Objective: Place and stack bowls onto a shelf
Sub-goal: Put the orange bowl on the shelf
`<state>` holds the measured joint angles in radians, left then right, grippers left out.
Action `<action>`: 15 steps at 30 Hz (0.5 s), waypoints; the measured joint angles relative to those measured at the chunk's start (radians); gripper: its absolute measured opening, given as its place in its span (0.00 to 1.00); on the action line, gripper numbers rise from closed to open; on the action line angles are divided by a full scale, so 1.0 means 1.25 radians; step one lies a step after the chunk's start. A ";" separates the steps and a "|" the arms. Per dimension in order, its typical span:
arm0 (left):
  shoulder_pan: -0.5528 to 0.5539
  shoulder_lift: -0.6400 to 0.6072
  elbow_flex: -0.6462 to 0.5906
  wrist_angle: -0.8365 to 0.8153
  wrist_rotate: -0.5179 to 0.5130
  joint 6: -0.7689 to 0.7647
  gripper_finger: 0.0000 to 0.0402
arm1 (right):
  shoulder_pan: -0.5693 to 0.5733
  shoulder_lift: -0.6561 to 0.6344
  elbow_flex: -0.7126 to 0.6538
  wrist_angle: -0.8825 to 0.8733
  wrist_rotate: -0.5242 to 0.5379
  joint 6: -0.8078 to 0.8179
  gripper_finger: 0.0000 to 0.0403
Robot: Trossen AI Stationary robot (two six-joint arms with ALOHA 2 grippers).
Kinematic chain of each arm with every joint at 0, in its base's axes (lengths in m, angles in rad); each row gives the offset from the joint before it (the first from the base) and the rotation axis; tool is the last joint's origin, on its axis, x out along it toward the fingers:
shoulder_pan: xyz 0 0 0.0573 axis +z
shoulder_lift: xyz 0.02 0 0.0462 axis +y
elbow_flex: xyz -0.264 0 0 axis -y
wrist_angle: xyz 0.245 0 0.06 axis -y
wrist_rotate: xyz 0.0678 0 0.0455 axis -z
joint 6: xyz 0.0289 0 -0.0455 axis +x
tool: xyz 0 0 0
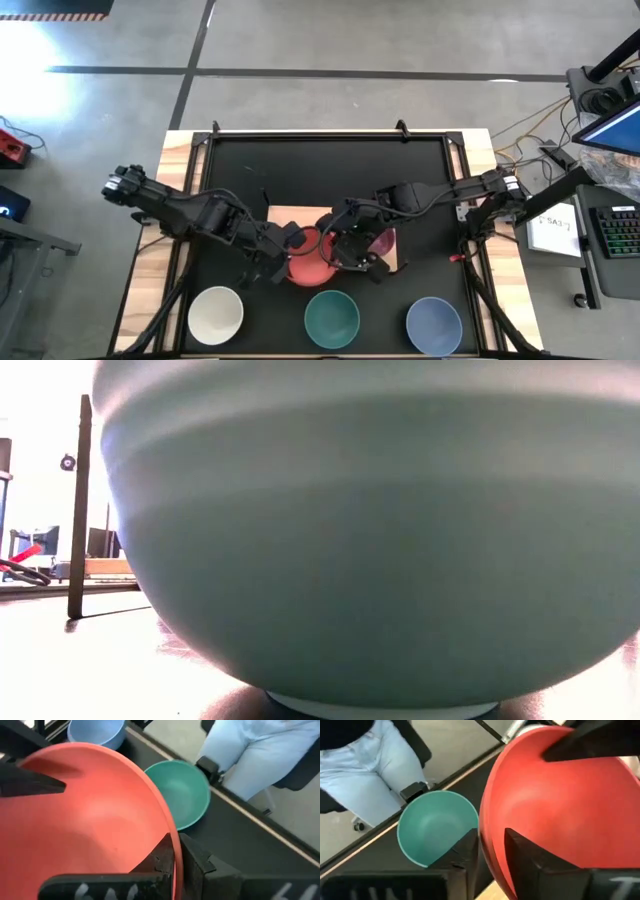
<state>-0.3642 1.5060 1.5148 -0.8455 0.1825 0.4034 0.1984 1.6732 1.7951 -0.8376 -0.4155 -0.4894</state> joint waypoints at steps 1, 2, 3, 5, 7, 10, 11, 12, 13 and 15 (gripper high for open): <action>0.004 0.004 0.001 -0.001 -0.002 0.000 0.00 | -0.003 -0.005 0.000 -0.014 0.015 0.007 0.25; 0.008 0.007 0.001 -0.001 -0.003 -0.001 0.00 | -0.007 -0.013 0.000 -0.027 0.034 0.016 0.27; 0.011 0.009 0.001 -0.006 -0.004 -0.004 0.00 | -0.009 -0.022 -0.001 -0.046 0.054 0.022 0.29; 0.018 0.011 0.001 -0.012 -0.002 -0.010 0.00 | -0.015 -0.037 -0.001 -0.072 0.092 0.043 0.32; 0.021 0.011 0.001 -0.019 0.000 -0.015 0.00 | -0.021 -0.050 -0.001 -0.086 0.107 0.063 0.35; 0.026 0.011 0.001 -0.016 0.001 -0.015 0.00 | -0.028 -0.064 -0.001 -0.086 0.130 0.078 0.37; 0.027 0.011 0.001 -0.017 0.000 -0.018 0.00 | -0.029 -0.070 -0.001 -0.088 0.152 0.078 0.38; 0.028 0.012 0.001 -0.017 -0.006 -0.024 0.00 | -0.031 -0.079 -0.001 -0.092 0.184 0.078 0.38; 0.029 0.014 0.001 -0.016 -0.022 -0.031 0.00 | -0.031 -0.088 -0.001 -0.097 0.221 0.079 0.39; 0.033 0.022 0.001 -0.017 -0.066 -0.044 0.00 | -0.035 -0.106 -0.001 -0.112 0.303 0.094 0.39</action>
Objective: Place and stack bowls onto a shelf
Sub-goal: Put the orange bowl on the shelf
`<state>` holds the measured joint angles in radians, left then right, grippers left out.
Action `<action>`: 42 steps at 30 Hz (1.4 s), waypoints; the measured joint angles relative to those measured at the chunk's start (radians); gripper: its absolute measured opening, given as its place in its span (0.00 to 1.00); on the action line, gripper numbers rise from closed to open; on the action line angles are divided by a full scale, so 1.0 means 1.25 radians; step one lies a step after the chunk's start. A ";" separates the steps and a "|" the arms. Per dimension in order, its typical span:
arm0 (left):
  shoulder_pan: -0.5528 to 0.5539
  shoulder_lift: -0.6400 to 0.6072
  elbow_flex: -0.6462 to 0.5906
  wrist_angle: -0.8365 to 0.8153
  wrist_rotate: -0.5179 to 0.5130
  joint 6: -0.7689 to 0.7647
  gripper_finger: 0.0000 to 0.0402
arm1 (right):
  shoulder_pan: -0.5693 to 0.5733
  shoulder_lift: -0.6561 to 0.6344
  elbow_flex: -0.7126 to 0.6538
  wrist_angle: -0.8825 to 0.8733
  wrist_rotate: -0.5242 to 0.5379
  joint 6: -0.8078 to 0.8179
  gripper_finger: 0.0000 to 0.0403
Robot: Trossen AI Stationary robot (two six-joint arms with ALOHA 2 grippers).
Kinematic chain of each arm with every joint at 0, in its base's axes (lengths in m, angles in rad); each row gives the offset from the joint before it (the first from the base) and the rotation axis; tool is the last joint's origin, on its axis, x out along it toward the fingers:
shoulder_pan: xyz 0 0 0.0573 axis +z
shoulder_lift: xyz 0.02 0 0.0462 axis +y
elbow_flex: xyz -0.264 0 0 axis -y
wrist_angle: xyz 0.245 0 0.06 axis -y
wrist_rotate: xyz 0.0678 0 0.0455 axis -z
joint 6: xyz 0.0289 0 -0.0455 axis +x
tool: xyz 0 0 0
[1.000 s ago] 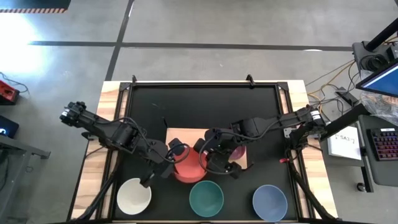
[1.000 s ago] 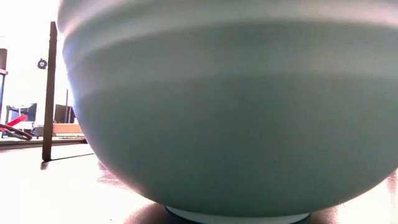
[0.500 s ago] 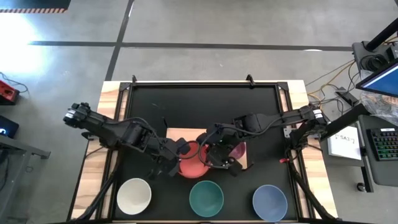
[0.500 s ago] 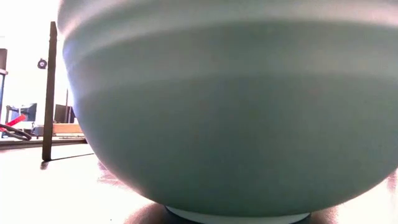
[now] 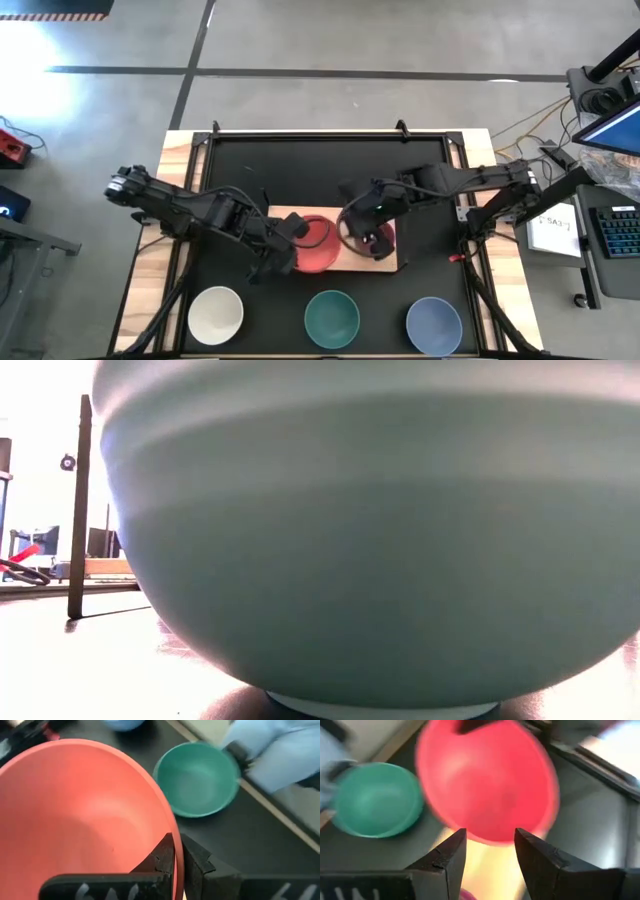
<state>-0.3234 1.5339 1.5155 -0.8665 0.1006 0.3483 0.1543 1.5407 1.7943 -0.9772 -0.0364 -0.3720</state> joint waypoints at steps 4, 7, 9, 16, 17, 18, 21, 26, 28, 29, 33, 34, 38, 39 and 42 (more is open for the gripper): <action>0.015 0.033 -0.013 0.000 -0.049 -0.013 0.00 | -0.013 -0.026 0.000 -0.047 0.072 0.097 0.40; 0.032 0.063 -0.026 0.001 -0.053 -0.015 0.00 | -0.016 -0.032 0.000 -0.106 0.071 0.206 0.40; 0.044 0.083 -0.037 0.005 -0.061 -0.022 0.00 | -0.016 -0.032 -0.004 -0.144 0.072 0.275 0.40; 0.078 0.147 -0.078 0.009 -0.187 -0.077 0.00 | 0.012 -0.017 -0.032 -0.244 0.069 0.433 0.36; 0.081 0.154 -0.088 0.013 -0.188 -0.084 0.00 | 0.017 -0.016 -0.035 -0.254 0.069 0.450 0.36; 0.085 0.161 -0.097 0.019 -0.190 -0.089 0.00 | 0.023 -0.016 -0.036 -0.261 0.069 0.465 0.36; 0.088 0.176 -0.125 0.048 -0.186 -0.109 0.00 | 0.044 -0.014 -0.036 -0.261 0.069 0.500 0.34; 0.086 0.186 -0.134 0.051 -0.186 -0.134 0.00 | 0.071 -0.014 -0.036 -0.261 0.069 0.530 0.34; 0.084 0.178 -0.134 0.049 -0.185 -0.152 0.00 | 0.078 -0.014 -0.036 -0.261 0.069 0.531 0.34; 0.084 0.175 -0.131 0.046 -0.184 -0.164 0.00 | 0.081 -0.014 -0.037 -0.261 0.069 0.531 0.34; 0.079 0.160 -0.118 0.043 -0.175 -0.216 0.00 | 0.083 -0.014 -0.037 -0.260 0.071 0.546 0.34; 0.078 0.160 -0.114 0.042 -0.175 -0.235 0.00 | 0.083 -0.014 -0.038 -0.260 0.071 0.553 0.34; 0.071 0.160 -0.104 0.044 -0.175 -0.316 0.02 | 0.083 -0.014 -0.038 -0.262 0.071 0.566 0.34; 0.070 0.160 -0.104 0.045 -0.175 -0.334 0.03 | 0.083 -0.014 -0.038 -0.262 0.071 0.571 0.34; 0.063 0.160 -0.104 0.044 -0.176 -0.389 0.05 | 0.083 -0.014 -0.038 -0.262 0.071 0.572 0.35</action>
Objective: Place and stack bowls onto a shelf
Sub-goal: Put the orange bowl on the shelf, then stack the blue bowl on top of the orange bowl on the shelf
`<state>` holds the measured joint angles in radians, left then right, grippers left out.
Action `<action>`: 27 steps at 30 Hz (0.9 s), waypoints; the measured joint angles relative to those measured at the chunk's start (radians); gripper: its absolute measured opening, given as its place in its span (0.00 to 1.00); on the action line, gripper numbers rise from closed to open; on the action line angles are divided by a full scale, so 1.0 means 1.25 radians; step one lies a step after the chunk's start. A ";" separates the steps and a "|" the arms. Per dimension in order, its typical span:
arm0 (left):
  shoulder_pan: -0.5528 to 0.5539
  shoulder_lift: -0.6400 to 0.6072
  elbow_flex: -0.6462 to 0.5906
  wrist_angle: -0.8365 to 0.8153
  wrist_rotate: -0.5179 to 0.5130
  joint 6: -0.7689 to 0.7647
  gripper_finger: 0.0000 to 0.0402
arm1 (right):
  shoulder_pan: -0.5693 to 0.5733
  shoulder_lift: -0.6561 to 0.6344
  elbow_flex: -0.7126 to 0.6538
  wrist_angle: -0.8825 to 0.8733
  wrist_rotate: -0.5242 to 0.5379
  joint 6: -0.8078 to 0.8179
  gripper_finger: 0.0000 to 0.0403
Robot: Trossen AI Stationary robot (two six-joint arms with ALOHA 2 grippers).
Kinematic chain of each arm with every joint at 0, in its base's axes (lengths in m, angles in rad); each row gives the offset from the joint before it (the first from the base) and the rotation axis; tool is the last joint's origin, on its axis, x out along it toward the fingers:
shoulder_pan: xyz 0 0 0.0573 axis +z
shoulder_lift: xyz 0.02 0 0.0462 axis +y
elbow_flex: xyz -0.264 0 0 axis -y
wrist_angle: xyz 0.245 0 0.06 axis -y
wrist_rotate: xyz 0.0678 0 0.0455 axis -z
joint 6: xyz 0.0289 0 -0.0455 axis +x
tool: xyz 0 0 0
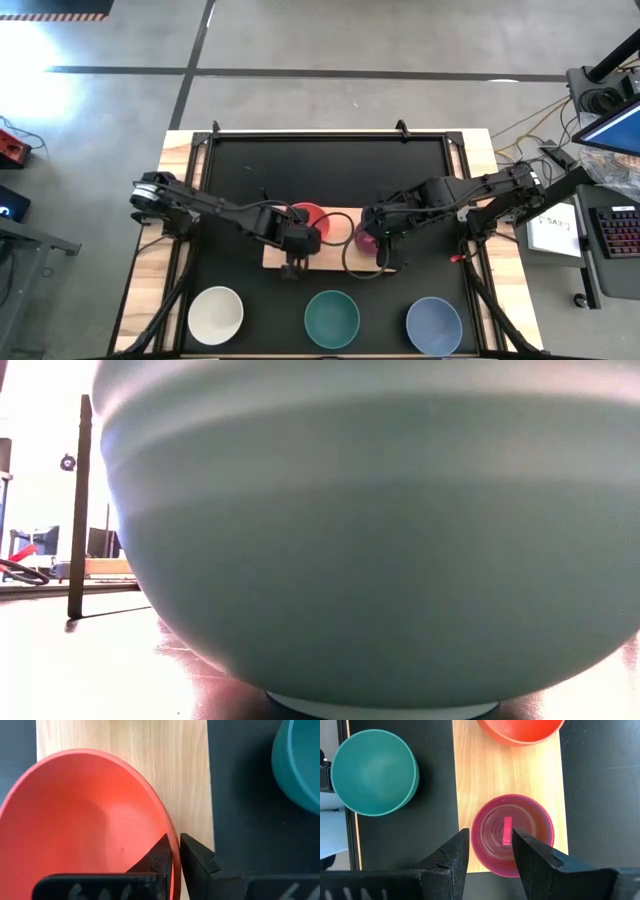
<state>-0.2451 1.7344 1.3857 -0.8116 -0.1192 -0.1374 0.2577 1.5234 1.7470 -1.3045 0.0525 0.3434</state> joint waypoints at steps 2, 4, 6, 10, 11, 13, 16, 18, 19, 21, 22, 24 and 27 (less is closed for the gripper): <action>-0.009 0.000 0.000 0.000 0.000 -0.037 0.05 | 0.000 0.000 0.000 0.000 0.000 0.005 0.35; -0.019 0.000 0.000 0.000 0.000 -0.061 0.05 | 0.000 0.000 0.000 0.000 0.000 0.008 0.35; -0.029 0.000 0.000 0.000 0.000 -0.084 0.05 | 0.000 0.000 0.000 0.000 0.000 0.009 0.35; -0.034 0.000 0.000 0.004 0.019 -0.117 0.06 | 0.000 0.000 0.000 0.000 0.000 0.010 0.35; -0.034 0.000 0.000 0.004 0.027 -0.124 0.06 | 0.000 0.000 0.000 0.000 0.000 0.010 0.35; -0.033 0.000 0.000 0.003 0.032 -0.130 0.06 | 0.000 0.000 0.000 0.000 0.000 0.017 0.35; -0.034 0.000 0.006 -0.012 0.028 -0.123 0.06 | 0.000 0.000 0.000 0.000 0.000 0.035 0.35; -0.034 0.000 0.011 -0.016 0.023 -0.109 0.06 | 0.000 0.000 0.000 -0.001 -0.001 0.042 0.35; -0.034 0.000 0.012 -0.016 0.023 -0.106 0.06 | 0.000 0.000 0.000 -0.001 -0.001 0.042 0.35; -0.034 0.000 0.014 -0.020 0.023 -0.104 0.07 | 0.000 0.000 0.000 -0.002 -0.003 0.046 0.35; -0.034 0.000 0.015 -0.023 0.022 -0.104 0.08 | 0.000 0.000 0.000 -0.003 -0.003 0.050 0.35; -0.034 0.000 0.016 -0.025 0.022 -0.104 0.11 | 0.000 0.000 0.000 -0.007 -0.007 0.056 0.35; -0.034 0.000 0.020 -0.043 0.022 -0.097 0.17 | 0.006 0.000 0.000 -0.018 -0.018 0.083 0.35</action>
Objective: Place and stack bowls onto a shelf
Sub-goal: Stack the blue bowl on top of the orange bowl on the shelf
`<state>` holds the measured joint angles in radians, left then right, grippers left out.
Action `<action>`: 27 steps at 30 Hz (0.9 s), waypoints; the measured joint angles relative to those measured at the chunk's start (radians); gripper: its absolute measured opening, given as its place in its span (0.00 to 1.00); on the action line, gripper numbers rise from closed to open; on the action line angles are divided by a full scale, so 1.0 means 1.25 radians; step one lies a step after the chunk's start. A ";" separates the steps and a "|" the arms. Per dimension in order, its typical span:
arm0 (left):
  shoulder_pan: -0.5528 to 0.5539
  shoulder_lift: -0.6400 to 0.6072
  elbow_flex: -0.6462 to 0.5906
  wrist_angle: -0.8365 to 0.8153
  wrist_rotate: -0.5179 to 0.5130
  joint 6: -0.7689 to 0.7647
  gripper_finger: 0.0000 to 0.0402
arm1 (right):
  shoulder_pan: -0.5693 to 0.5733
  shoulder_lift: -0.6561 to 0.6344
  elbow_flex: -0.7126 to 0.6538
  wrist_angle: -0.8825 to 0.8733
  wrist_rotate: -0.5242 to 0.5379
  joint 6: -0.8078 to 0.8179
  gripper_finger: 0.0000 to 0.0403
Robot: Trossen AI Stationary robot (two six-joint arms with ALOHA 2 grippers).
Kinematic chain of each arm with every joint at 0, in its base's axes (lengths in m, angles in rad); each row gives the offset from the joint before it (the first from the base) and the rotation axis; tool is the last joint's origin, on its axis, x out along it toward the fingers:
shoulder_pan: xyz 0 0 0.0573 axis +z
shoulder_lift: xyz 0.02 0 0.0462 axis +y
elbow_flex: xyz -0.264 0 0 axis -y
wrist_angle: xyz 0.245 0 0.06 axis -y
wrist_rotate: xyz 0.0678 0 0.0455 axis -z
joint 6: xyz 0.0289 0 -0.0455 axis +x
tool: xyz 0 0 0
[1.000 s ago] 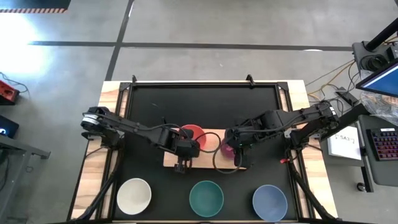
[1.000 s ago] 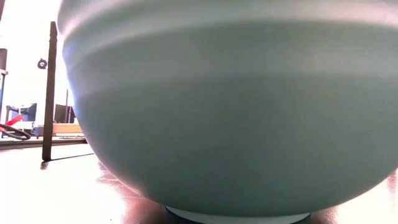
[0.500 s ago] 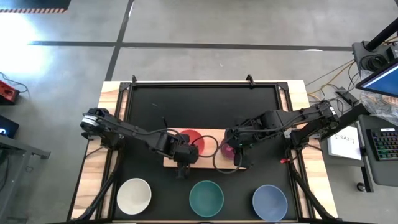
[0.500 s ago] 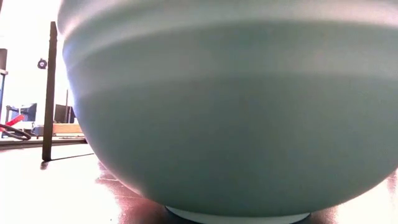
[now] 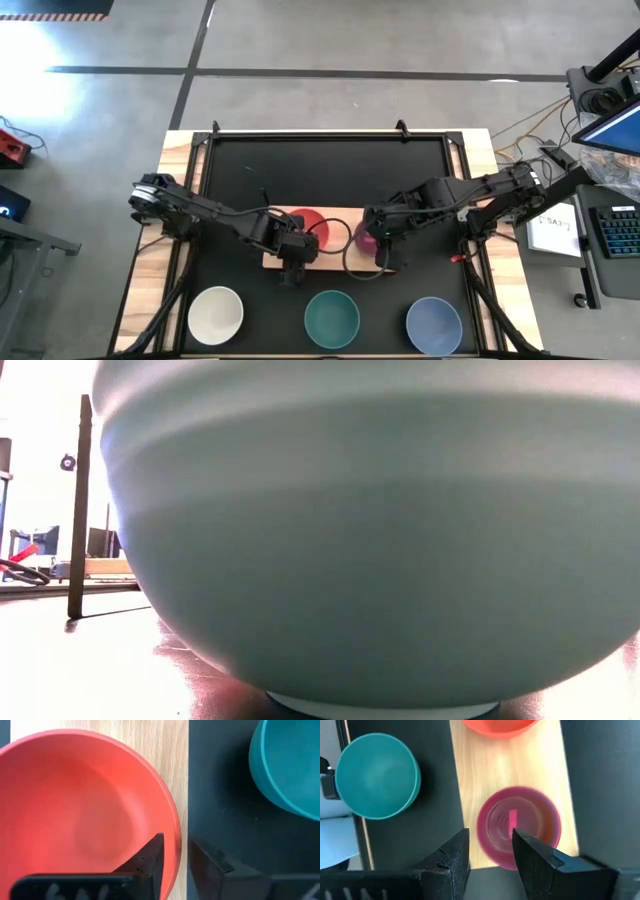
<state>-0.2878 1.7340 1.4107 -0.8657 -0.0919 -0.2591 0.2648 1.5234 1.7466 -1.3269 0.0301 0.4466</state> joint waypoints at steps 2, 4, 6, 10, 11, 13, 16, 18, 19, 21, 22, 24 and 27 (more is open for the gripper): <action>0.000 -0.001 0.004 0.000 0.002 0.011 0.22 | 0.005 0.000 0.000 -0.013 -0.024 0.026 0.35; 0.000 -0.001 0.015 -0.003 0.002 0.024 0.26 | 0.013 0.000 0.000 -0.015 -0.044 0.055 0.35; 0.000 -0.001 0.027 -0.002 -0.003 0.037 0.29 | 0.026 0.000 0.000 -0.018 -0.062 0.090 0.35; 0.000 -0.002 0.041 -0.006 -0.019 0.060 0.32 | 0.067 0.000 0.000 -0.018 -0.072 0.167 0.35; 0.000 -0.002 0.043 -0.006 -0.021 0.065 0.32 | 0.080 0.000 0.000 -0.018 -0.072 0.189 0.35; 0.000 -0.002 0.043 -0.004 -0.022 0.069 0.32 | 0.109 0.001 0.000 -0.018 -0.072 0.232 0.35; -0.003 -0.001 0.043 0.014 -0.023 0.066 0.32 | 0.156 0.006 0.000 -0.018 -0.065 0.290 0.34; -0.007 0.002 0.043 0.031 -0.025 0.062 0.32 | 0.186 0.013 0.000 -0.018 -0.065 0.310 0.35; -0.008 0.003 0.043 0.037 -0.025 0.061 0.32 | 0.202 0.017 0.000 -0.018 -0.065 0.313 0.34; -0.009 0.003 0.043 0.049 -0.024 0.056 0.32 | 0.230 0.029 0.000 -0.018 -0.064 0.313 0.35; -0.010 0.003 0.044 0.055 -0.024 0.049 0.32 | 0.242 0.035 0.000 -0.018 -0.064 0.311 0.35; -0.013 0.003 0.051 0.053 -0.024 0.034 0.32 | 0.264 0.048 0.000 -0.019 -0.064 0.306 0.35; -0.025 0.003 0.063 0.067 -0.038 0.029 0.32 | 0.285 0.067 0.000 -0.028 -0.064 0.304 0.34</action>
<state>-0.3193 1.7378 1.4890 -0.7818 -0.1391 -0.2223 0.6210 1.6069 1.7462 -1.3619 -0.0502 0.8269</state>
